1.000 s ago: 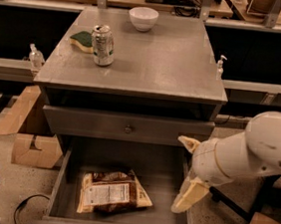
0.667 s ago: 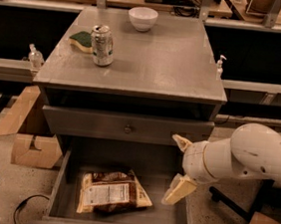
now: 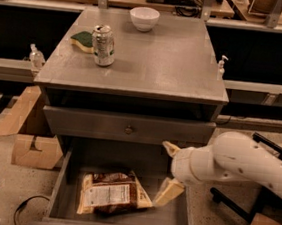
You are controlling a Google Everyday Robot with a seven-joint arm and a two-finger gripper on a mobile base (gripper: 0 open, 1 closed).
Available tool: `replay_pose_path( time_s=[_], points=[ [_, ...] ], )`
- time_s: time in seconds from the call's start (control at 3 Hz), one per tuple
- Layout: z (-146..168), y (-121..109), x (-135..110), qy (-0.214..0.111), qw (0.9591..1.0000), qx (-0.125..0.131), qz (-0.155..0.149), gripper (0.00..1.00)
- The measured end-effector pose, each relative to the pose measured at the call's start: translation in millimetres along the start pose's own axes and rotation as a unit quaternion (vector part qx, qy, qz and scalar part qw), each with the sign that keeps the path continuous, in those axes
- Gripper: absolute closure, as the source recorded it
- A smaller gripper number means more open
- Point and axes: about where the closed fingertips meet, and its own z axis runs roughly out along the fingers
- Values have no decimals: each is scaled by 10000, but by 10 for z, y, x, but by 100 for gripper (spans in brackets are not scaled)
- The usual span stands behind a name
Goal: Pick brown chip bag from middle drawer and place on counter
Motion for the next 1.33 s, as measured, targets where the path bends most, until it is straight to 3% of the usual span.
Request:
replay_pose_path(
  time_s=[0.33, 0.67, 1.0, 1.33],
  points=[
    [714, 45, 116, -151, 9996, -149, -180, 0],
    [1255, 66, 233, -165, 9993, -65, -317, 0],
    [1309, 82, 188, -127, 9991, -134, -382, 0],
    [1639, 184, 192, -87, 9985, -376, -392, 0]
  ],
)
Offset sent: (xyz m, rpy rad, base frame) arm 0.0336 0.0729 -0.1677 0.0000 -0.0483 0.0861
